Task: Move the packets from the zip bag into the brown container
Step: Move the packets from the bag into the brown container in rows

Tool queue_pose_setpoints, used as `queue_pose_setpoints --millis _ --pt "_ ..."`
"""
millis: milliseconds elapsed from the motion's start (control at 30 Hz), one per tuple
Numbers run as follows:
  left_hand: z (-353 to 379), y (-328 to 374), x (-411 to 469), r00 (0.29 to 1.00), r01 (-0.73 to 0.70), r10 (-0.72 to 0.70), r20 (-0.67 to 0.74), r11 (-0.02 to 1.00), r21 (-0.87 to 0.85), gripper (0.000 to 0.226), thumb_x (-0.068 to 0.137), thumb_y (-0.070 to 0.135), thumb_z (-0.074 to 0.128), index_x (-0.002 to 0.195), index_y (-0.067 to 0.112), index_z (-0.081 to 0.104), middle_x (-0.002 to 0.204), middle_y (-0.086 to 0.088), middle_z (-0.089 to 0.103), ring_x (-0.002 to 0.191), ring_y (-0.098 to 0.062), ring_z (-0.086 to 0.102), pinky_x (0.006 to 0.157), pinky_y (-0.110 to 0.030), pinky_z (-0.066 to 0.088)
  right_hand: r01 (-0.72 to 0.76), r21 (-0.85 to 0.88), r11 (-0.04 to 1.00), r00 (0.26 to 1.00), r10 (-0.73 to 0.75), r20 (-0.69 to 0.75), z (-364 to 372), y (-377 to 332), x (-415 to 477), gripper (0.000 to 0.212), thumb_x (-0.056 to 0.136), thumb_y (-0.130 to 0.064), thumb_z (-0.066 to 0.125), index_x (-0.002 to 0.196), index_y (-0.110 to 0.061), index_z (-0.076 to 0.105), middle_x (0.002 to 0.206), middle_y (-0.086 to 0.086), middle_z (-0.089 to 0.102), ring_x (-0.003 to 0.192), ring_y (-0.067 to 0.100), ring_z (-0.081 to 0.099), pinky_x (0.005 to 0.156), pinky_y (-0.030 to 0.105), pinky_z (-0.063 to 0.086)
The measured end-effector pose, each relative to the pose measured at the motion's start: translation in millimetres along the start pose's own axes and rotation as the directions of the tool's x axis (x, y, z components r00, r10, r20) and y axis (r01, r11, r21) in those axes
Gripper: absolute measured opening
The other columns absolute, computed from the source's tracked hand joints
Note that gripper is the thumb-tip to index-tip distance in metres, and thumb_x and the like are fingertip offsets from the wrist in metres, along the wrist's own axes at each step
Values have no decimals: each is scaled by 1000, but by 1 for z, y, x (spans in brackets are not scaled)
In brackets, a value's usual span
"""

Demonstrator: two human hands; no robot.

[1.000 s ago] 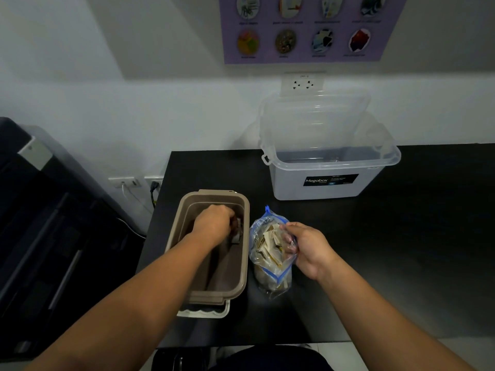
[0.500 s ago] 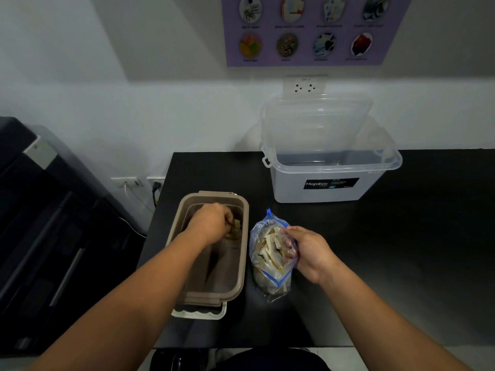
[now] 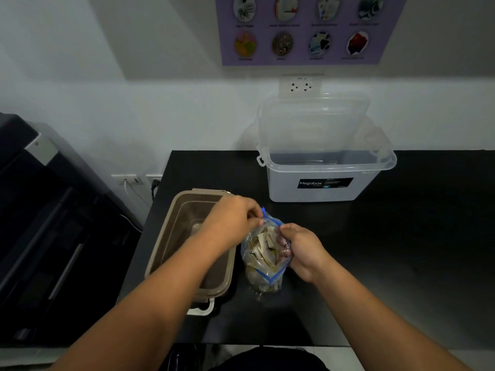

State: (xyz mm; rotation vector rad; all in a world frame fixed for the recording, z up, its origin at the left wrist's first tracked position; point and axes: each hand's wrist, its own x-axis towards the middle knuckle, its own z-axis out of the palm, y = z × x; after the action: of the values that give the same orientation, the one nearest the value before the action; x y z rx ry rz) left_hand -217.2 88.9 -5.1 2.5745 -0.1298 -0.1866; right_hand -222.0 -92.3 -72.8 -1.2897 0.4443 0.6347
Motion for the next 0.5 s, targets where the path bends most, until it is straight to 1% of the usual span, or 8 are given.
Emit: queue_pose_setpoints --millis 33,67,167,200,267,300,400,500 --pt "7 1 1 1000 7 -7 13 999 36 14 89 27 74 103 24 75 91 10 71 85 -4 66 84 -26 56 3 -14 1000 1000 -3 -3 0 0 1 17 106 -17 50 108 -7 64 88 12 72 78 26 68 84 48 57" --pt "13 2 3 999 13 -16 34 997 73 14 89 26 74 103 25 75 94 8 73 88 -7 67 88 -31 56 5 -25 1000 1000 -5 -6 -1 0 1 18 106 -18 50 108 -8 65 91 14 70 82 29 65 87 50 56" --pt "27 4 7 991 -32 4 131 977 211 20 92 20 69 108 30 74 105 5 71 94 -12 67 90 -34 56 -8 -32 999 1000 8 1 -3 -2 1 19 105 -20 52 107 -9 67 101 19 69 96 35 56 101 59 51" --pt "31 4 9 986 -59 18 164 966 253 26 92 17 67 112 32 73 110 4 70 96 -14 66 90 -35 56 -10 -30 1000 1000 10 5 -3 -2 0 19 105 -19 52 107 -8 67 102 20 68 97 35 55 100 58 51" --pt "36 5 12 974 -109 34 224 937 331 36 91 10 65 119 32 70 115 1 66 101 -17 64 90 -36 55 -9 -41 999 1000 9 -1 -3 -4 -2 19 106 -18 51 108 -7 67 102 20 70 97 36 61 99 56 53" --pt "39 6 13 970 -129 42 240 924 360 37 92 8 62 120 30 70 116 -1 65 103 -20 64 90 -37 55 -6 -52 999 1000 6 -4 -4 -5 -2 19 107 -18 50 108 -7 66 102 19 71 97 36 63 100 56 53" --pt "47 5 14 975 -152 76 208 914 377 28 95 7 54 115 17 71 114 -7 68 105 -27 63 89 -38 52 -6 -64 998 1000 6 -1 -7 -5 0 20 107 -19 50 110 -7 66 101 19 71 94 34 64 95 53 55" --pt "53 4 13 981 -141 75 178 907 397 25 96 8 53 112 13 71 111 -9 69 103 -28 63 87 -38 52 -4 -71 997 1000 4 2 -6 -7 -1 20 107 -18 51 112 -6 66 95 15 74 87 28 71 93 51 57"
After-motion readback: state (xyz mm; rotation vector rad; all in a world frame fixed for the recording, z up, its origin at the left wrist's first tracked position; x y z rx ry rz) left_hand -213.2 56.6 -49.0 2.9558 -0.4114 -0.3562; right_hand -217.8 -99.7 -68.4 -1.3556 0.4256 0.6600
